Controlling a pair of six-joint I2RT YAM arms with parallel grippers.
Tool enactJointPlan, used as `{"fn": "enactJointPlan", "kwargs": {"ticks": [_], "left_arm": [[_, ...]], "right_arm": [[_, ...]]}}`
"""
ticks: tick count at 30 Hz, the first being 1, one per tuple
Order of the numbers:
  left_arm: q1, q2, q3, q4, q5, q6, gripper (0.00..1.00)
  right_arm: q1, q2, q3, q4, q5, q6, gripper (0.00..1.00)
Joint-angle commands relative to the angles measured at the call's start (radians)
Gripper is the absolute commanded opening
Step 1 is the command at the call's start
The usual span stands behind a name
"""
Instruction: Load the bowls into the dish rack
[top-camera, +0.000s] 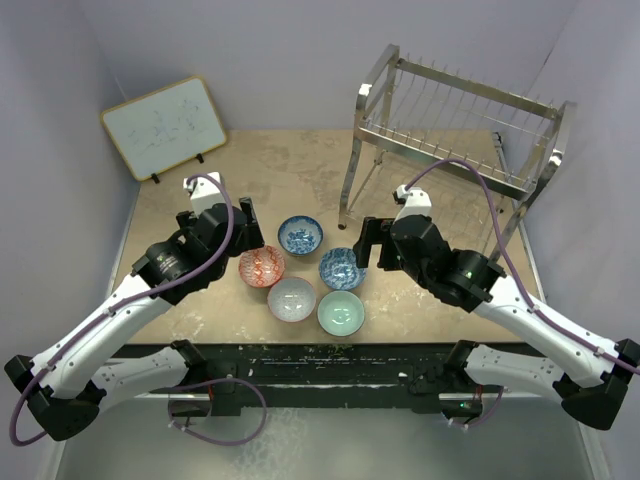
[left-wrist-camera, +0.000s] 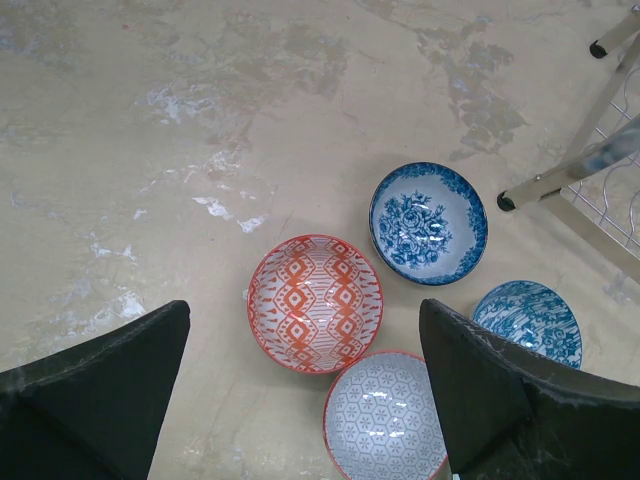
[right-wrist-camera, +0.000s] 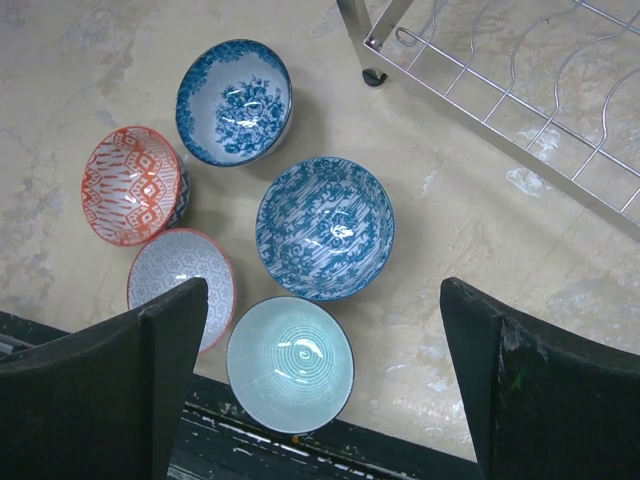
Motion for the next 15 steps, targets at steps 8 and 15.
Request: {"fn": "enactJointPlan", "kwargs": {"ticks": [8, 15], "left_arm": [[-0.003, -0.082, -0.010, 0.085, -0.012, 0.050, 0.99], [-0.004, -0.161, -0.054, 0.164, 0.067, 0.188, 0.99]], "right_arm": [[0.004, -0.010, 0.026, -0.018, 0.055, 0.014, 0.99], [0.004, -0.017, 0.011, -0.028, 0.063, 0.004, 0.99]]}}
